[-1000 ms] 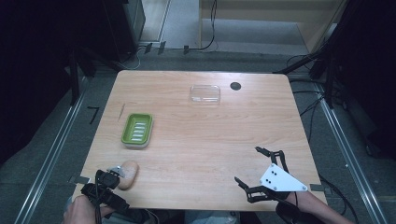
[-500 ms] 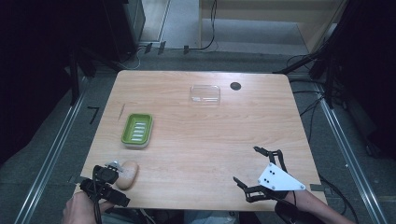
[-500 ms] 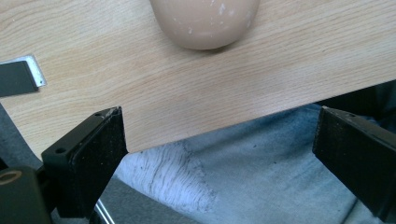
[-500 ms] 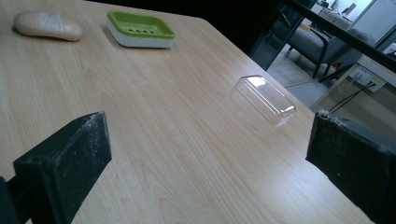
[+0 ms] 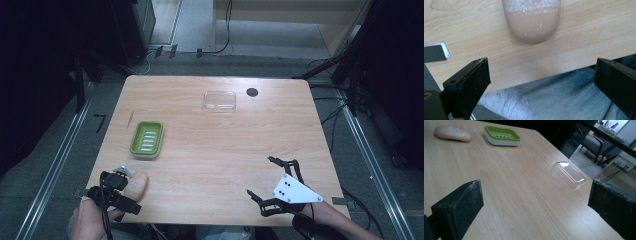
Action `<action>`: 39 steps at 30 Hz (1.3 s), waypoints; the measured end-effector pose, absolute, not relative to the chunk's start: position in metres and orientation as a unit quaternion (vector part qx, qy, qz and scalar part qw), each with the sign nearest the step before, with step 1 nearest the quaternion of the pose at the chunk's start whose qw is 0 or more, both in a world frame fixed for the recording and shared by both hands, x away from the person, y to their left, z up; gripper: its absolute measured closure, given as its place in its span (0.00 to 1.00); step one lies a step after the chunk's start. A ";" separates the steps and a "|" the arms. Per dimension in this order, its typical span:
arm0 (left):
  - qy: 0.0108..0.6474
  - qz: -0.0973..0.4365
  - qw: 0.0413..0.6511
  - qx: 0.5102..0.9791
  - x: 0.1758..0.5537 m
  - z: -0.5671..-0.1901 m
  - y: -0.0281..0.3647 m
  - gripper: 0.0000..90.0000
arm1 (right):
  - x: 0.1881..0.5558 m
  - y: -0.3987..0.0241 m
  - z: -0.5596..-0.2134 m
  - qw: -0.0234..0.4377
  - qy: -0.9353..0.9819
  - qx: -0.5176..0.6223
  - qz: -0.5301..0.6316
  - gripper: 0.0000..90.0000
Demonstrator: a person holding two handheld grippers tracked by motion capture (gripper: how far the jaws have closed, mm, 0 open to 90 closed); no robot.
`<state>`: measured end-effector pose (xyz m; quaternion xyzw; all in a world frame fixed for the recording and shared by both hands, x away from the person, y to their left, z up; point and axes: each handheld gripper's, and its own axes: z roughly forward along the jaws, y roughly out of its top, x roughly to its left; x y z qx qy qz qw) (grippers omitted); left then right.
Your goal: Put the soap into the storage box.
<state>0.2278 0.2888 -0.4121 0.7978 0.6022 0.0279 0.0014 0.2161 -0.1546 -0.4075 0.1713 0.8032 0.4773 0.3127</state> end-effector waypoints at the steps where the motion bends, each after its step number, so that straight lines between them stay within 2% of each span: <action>1: 0.602 0.028 0.001 0.798 0.228 -0.412 0.289 0.01 | 0.216 -0.155 -0.408 0.313 0.803 0.171 0.477 0.00; 39: 0.619 0.021 0.001 0.785 0.271 -0.425 0.288 0.00 | 0.216 -0.152 -0.407 0.314 0.805 0.170 0.474 0.00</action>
